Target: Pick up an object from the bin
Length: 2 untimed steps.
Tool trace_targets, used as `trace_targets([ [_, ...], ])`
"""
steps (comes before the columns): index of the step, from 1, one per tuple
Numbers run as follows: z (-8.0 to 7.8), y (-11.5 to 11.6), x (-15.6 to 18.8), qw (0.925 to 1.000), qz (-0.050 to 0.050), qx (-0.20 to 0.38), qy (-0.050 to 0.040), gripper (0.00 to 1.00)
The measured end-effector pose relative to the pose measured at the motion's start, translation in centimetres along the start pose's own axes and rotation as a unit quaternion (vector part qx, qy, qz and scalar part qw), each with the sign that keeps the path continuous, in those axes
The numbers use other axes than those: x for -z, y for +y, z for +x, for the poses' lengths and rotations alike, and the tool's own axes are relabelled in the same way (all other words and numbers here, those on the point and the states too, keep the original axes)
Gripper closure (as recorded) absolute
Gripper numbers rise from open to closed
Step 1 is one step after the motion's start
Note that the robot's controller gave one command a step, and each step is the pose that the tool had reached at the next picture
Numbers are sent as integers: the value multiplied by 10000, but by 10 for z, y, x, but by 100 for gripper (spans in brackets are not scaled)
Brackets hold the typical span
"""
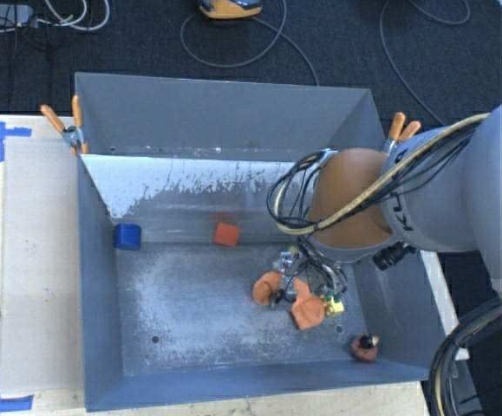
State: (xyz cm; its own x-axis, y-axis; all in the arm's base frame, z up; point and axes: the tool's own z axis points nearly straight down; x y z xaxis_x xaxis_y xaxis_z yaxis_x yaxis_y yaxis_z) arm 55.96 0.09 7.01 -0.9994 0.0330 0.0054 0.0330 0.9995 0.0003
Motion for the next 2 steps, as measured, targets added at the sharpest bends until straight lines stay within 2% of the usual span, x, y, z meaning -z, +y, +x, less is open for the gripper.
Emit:
trace_targets([
  [1,0,0,0,10000,-2,-5,0,100],
  [2,0,-4,57,9999,1,139,30,100],
])
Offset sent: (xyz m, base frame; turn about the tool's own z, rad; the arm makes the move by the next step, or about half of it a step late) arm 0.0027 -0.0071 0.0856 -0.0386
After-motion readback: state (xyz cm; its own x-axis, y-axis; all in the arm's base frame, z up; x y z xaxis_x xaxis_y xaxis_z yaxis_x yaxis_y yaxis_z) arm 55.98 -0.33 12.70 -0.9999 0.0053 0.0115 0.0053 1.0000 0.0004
